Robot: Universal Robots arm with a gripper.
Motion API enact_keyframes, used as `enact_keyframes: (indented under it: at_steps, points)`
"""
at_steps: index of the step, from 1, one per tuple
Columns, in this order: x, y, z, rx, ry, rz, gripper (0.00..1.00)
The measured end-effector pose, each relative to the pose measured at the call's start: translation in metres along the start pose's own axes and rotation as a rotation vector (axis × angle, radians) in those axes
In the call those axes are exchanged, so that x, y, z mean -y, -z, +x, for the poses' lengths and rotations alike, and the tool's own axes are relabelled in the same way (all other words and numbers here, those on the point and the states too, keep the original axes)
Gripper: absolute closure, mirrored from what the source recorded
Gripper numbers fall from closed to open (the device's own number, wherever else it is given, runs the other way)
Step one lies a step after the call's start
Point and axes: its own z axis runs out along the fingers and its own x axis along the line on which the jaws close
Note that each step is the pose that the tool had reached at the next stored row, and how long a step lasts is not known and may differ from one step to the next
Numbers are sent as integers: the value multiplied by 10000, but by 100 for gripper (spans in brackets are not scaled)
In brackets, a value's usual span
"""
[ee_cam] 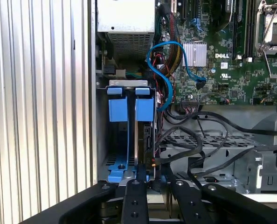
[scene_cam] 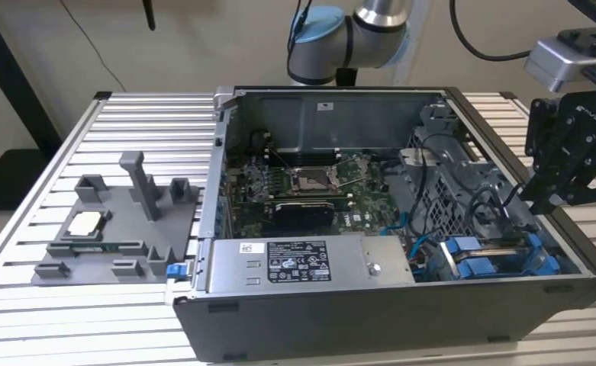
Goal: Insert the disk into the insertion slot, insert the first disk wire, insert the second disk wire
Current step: 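Insert the second disk wire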
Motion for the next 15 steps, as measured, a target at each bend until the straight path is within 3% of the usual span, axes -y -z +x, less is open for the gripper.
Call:
enact_keyframes:
  at_steps: [7, 10, 11, 14, 15]
  points:
    - [1, -2, 0, 2, -1, 0, 73]
    - [25, -3, 0, 90, 16, -2, 73]
    - [37, -3, 0, 166, 32, -3, 73]
    - [84, -4, 0, 637, 75, -8, 73]
    - [100, -4, -1, 757, 89, -10, 73]
